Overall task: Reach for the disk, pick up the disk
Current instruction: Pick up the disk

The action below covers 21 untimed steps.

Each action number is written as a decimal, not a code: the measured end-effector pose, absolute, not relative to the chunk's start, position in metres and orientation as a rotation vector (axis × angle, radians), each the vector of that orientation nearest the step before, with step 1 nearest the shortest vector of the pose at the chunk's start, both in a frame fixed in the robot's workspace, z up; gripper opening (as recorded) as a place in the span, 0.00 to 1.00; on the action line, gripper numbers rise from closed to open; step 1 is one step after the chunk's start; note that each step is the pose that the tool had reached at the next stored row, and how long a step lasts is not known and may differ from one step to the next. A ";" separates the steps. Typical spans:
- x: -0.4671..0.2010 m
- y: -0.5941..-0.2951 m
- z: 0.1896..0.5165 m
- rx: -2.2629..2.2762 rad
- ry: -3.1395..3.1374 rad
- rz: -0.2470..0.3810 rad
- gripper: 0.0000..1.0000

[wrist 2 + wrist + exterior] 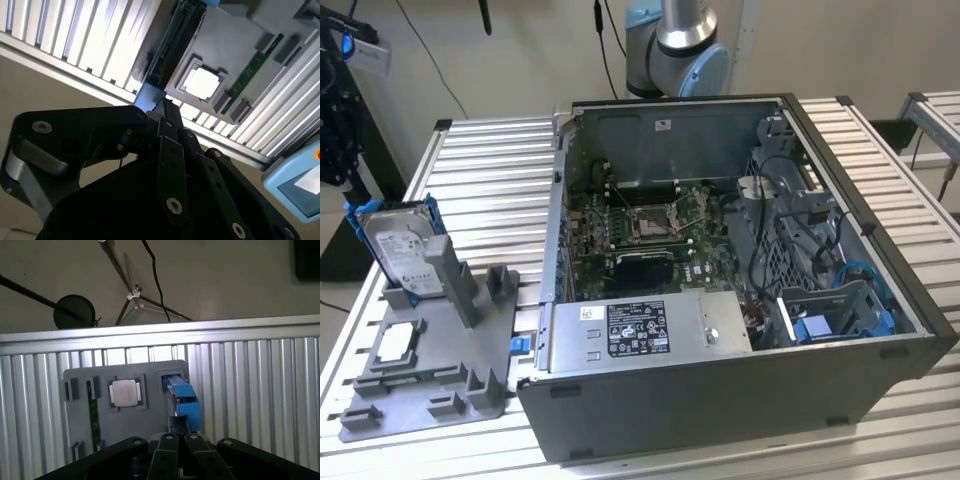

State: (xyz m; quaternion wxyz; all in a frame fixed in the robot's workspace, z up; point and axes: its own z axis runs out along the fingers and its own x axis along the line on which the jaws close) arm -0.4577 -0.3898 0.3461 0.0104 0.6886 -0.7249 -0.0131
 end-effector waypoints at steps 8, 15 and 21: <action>-0.458 -0.389 0.343 2.156 -2.257 -0.040 1.00; -0.457 -0.384 0.330 2.162 -2.251 -0.041 1.00; -0.457 -0.384 0.317 2.196 -2.217 -0.040 1.00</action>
